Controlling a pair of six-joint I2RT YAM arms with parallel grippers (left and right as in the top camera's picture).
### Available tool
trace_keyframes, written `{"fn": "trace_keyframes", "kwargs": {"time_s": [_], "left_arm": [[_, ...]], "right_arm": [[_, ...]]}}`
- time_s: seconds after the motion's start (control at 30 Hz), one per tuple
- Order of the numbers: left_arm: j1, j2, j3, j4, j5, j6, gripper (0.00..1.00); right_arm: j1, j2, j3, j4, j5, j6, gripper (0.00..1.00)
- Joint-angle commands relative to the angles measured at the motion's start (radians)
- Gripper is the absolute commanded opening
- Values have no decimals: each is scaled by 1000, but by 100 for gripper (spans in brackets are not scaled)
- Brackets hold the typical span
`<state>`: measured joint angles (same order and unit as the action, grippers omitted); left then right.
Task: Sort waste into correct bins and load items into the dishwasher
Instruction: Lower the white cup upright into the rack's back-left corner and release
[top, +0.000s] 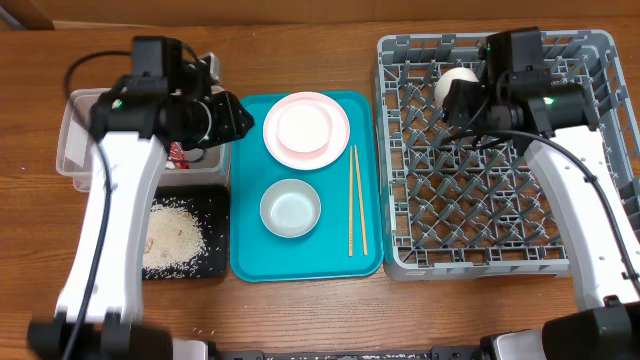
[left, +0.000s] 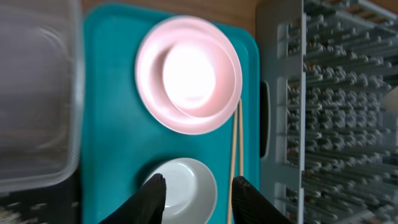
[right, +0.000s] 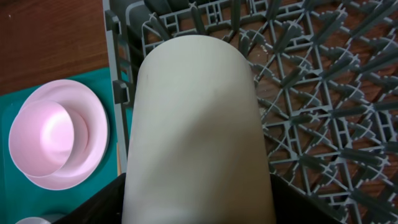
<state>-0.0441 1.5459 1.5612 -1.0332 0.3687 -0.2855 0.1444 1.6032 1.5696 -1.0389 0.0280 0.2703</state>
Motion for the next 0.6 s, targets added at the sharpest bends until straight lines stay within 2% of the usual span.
{"fn": "trace_keyframes", "kwargs": {"time_s": [0.0, 0.17, 0.57], "left_arm": [[-48, -124, 13, -7, -224, -19, 40], [-101, -191, 13, -29, -349, -29, 42], [-103, -160, 11, -86, -350, -36, 42]], "right_arm": [[0, 11, 15, 8, -23, -8, 51], [4, 62, 5, 5, -60, -9, 51], [48, 168, 4, 79, -53, -39, 51]]}}
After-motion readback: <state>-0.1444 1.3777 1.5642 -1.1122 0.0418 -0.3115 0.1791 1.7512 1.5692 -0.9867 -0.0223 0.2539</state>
